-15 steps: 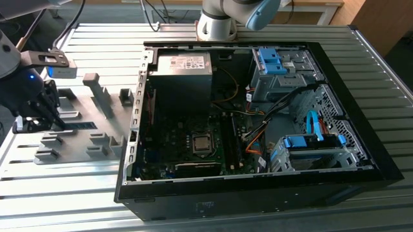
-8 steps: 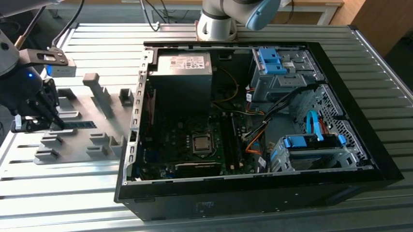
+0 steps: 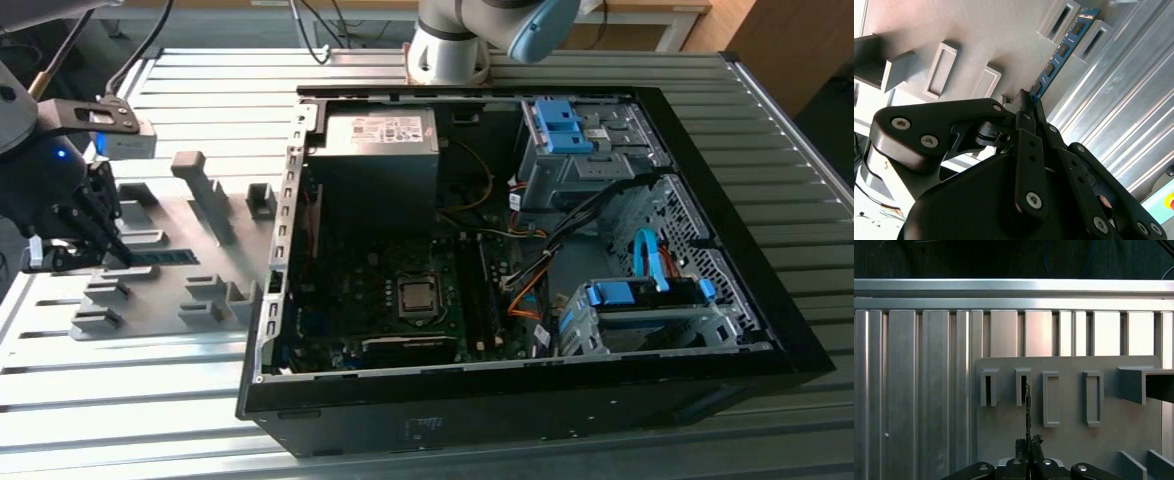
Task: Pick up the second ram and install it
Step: 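Pick up the second ram and move it above second insertion slot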
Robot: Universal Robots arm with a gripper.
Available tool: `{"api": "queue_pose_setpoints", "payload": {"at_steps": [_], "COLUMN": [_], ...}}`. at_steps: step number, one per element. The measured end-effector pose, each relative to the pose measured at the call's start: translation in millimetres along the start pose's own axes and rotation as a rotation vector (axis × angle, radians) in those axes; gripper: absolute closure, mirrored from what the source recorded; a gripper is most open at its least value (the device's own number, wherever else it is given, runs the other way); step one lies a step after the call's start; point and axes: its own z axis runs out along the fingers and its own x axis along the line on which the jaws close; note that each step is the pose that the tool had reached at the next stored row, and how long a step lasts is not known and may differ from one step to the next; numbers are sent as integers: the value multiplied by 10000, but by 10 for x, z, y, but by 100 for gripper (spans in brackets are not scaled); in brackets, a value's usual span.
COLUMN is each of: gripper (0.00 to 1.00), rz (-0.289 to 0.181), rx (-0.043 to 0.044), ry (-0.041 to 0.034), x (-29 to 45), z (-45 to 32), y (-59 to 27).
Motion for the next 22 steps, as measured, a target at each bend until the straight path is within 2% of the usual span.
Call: {"api": "queue_pose_setpoints", "payload": {"at_steps": [22], "gripper": [86], "rz": [0], "rx": [-1], "ry": [1], "x": [-1], "z": [-86], "y": [-3]}}
